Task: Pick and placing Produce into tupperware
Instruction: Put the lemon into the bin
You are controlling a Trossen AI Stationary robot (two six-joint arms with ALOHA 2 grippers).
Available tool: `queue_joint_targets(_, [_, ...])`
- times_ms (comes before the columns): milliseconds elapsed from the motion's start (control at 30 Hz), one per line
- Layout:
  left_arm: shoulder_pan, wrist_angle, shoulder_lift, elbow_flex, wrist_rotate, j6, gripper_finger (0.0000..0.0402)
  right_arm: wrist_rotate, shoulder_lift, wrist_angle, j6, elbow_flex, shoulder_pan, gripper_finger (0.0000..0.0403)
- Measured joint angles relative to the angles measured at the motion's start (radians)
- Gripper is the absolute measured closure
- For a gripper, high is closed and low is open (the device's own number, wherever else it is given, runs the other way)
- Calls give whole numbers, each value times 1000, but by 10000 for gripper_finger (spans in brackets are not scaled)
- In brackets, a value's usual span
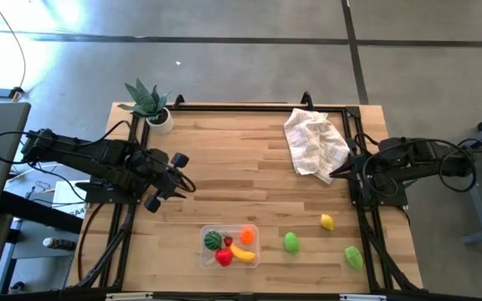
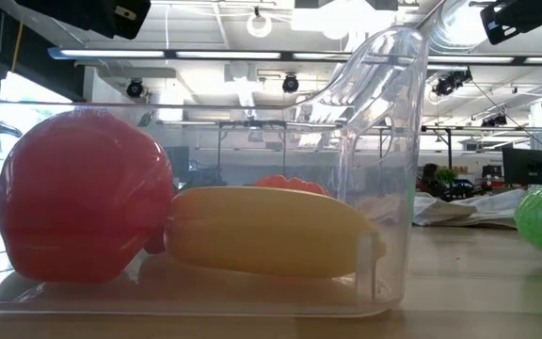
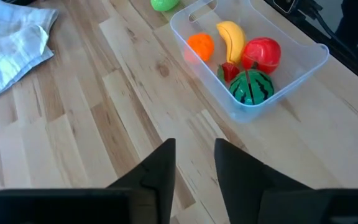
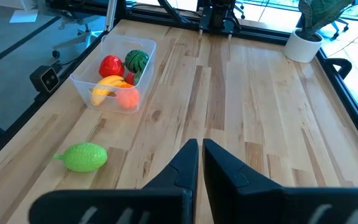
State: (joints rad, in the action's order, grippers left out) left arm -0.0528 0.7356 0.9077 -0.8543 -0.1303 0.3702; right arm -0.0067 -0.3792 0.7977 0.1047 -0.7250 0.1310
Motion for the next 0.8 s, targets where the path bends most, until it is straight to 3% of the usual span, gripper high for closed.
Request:
queue_joint_targets(633, [0, -1, 0, 0, 0, 0, 307, 22, 0, -4, -3, 0, 0, 386])
queue_joint_targets(800, [0, -1, 0, 0, 0, -1, 307, 22, -5, -95, -236, 1, 0, 386])
